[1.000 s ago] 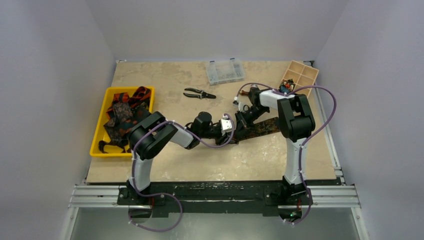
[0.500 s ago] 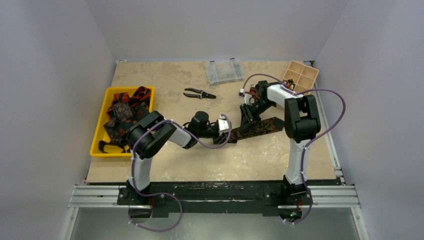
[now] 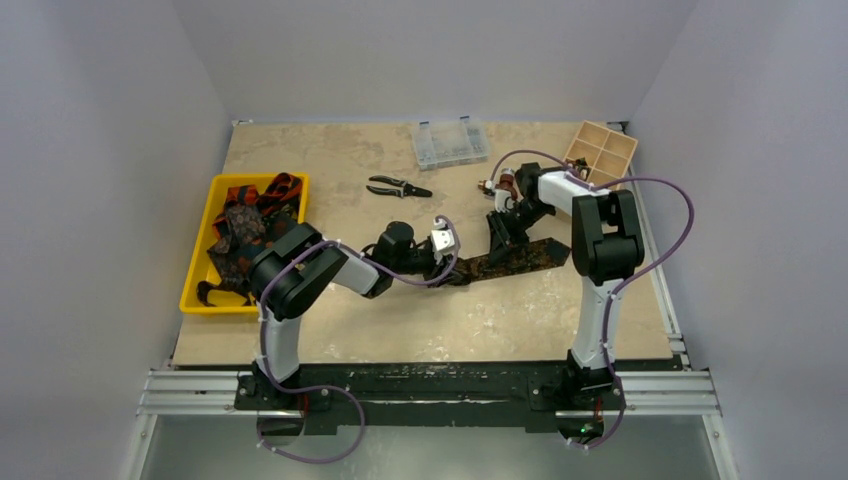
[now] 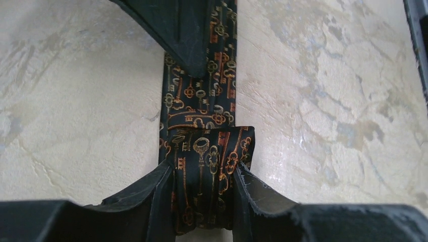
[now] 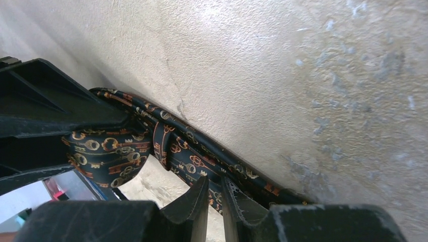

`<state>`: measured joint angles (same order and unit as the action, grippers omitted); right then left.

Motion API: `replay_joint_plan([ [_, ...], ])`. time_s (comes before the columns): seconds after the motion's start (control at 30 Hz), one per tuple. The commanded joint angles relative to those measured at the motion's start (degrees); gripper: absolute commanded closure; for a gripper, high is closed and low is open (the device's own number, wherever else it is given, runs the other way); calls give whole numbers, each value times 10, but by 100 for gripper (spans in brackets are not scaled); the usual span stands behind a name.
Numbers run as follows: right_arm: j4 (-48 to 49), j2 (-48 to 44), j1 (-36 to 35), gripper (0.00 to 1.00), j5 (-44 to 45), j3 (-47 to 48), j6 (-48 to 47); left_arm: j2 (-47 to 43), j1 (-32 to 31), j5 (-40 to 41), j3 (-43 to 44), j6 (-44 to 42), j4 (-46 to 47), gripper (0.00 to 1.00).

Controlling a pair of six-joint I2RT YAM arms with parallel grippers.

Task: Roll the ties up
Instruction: Roll the tie at the center of the board.

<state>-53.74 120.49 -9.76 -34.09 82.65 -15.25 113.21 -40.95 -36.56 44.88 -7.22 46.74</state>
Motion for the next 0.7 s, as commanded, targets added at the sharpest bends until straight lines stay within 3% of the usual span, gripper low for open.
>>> replay_joint_plan([
  [0.0,36,18,-3,82,105,-29,-17,-46,8,76,-16,153,40,92],
  [0.13,37,19,-3,83,110,-30,-18,-53,9,105,-11,178,55,87],
  [0.3,38,14,-3,83,115,-40,-19,-36,9,164,-12,120,20,88],
  [0.57,47,15,-3,83,123,-49,-27,-44,5,103,-60,-61,-39,90],
  [0.67,49,27,-3,82,129,-42,-31,-46,2,84,-40,-87,-116,88],
])
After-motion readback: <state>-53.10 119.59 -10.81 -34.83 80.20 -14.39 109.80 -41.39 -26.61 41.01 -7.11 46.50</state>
